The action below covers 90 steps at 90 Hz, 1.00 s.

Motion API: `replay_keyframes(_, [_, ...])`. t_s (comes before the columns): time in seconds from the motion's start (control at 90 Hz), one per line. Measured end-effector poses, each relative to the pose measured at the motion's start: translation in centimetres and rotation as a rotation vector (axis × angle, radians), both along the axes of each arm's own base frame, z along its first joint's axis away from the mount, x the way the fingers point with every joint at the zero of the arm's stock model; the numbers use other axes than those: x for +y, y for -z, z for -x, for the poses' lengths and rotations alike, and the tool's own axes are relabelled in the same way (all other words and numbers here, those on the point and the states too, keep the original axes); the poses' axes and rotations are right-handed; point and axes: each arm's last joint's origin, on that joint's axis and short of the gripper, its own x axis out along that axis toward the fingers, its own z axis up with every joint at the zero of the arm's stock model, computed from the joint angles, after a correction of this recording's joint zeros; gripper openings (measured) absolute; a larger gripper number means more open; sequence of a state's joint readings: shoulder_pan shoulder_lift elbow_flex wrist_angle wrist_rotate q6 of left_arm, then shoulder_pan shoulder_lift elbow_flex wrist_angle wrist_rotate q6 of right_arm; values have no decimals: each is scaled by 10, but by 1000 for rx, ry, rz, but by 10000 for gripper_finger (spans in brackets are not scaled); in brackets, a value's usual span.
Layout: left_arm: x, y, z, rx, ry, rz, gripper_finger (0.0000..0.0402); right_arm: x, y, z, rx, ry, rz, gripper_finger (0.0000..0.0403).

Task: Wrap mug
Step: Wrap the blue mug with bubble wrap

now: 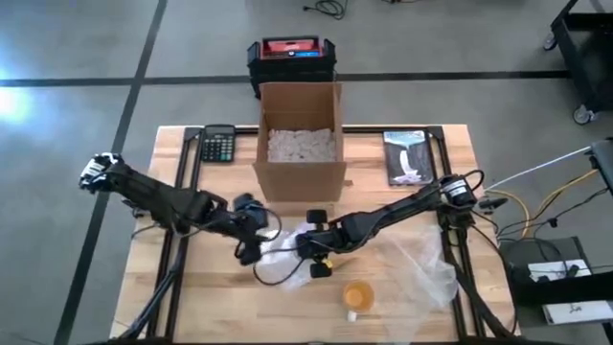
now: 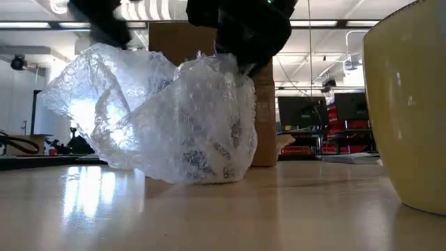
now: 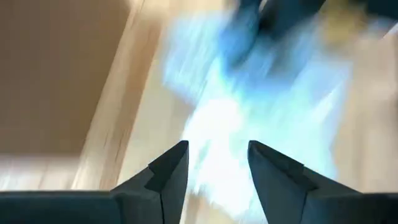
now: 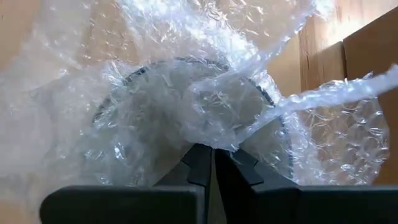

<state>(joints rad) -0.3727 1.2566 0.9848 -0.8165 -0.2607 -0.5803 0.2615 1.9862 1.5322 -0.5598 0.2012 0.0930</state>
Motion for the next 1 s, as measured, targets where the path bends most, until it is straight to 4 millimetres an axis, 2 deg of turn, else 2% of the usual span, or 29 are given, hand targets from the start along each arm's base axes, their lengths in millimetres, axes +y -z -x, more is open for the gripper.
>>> replay_keyframes(0.122, [-5, 36, 10, 45, 0, 5, 107, 0, 0, 0, 0, -7, 3, 7])
replay_keyframes(0.244, [-17, 60, 5, -60, 73, 128, 77, 0, 0, 0, -2, -10, 5, 7])
replay_keyframes(0.311, [-24, 61, -3, -173, 142, 189, 61, 0, 0, 0, -3, -10, 5, 7])
replay_keyframes(0.389, [-29, 48, -13, -349, 215, 219, 44, 0, 0, 0, -5, -11, 4, 7])
replay_keyframes(0.489, [-31, 30, -23, -535, 280, 176, 25, 0, 0, -1, -8, -12, 4, 7])
replay_keyframes(0.567, [-29, 26, -30, -597, 305, 113, 11, 0, 0, -1, -9, -12, 4, 7])
replay_keyframes(0.867, [-16, 69, -69, -527, 215, 56, 4, 0, -1, -1, -10, -12, 3, 7])
replay_keyframes(1.0, [-18, 74, -80, -504, 193, 68, 1, 0, -11, 7, 32, -28, -61, 7])
